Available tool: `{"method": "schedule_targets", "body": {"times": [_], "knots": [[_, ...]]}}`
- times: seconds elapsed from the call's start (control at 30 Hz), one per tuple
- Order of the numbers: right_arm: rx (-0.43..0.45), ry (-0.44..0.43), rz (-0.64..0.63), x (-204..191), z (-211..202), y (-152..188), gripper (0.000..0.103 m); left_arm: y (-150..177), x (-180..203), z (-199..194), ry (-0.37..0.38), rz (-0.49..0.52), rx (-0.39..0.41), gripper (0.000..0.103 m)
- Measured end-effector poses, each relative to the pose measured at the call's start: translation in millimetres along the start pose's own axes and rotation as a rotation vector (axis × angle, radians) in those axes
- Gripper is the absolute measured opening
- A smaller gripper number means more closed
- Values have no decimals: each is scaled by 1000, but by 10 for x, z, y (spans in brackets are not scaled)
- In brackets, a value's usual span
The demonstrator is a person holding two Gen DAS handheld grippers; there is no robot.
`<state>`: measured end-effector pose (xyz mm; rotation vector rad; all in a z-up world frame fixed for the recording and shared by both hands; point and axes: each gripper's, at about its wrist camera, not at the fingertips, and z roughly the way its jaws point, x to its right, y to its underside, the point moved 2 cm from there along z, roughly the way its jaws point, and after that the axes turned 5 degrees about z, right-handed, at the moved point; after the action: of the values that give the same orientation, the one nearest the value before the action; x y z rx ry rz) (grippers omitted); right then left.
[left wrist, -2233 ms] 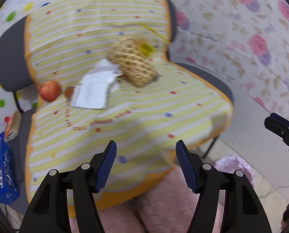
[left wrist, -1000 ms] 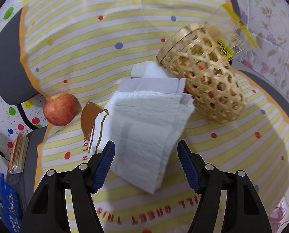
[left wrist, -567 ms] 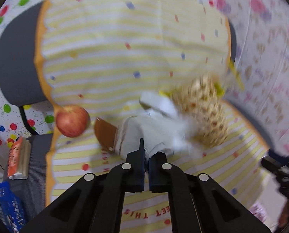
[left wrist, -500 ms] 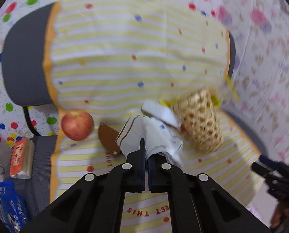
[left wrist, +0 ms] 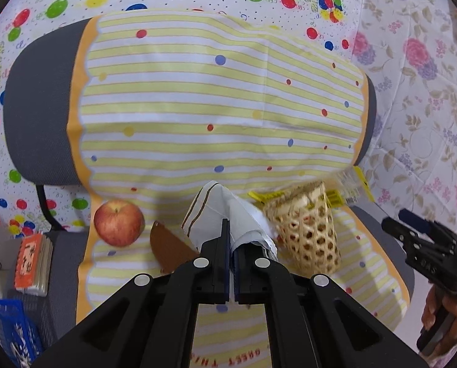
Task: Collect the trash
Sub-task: 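Grasp the white tissue packet with the left tool, then grasp the yellow snack bag with the right tool while the left tool holds the tissue packet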
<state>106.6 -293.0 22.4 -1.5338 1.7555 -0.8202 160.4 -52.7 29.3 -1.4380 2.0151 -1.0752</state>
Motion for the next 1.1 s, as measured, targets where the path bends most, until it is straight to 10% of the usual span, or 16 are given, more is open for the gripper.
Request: {"method": "schedule_targets", "body": {"times": [0.53,0.67,0.73,1.1], "knots": [[-94,-2,-251,-228,861,-342,53,-227,71,527,-18,27,-40,1],[-80,2,-256,-253,811,-263,19,-204,76,493,-16,27,-46,1],[-43,8,-200,-189,713,-297,4,-230,85,421,-14,24,-37,1],[185,64,62,240,-620,-241,2,-218,292,-348,44,54,66,1]]}}
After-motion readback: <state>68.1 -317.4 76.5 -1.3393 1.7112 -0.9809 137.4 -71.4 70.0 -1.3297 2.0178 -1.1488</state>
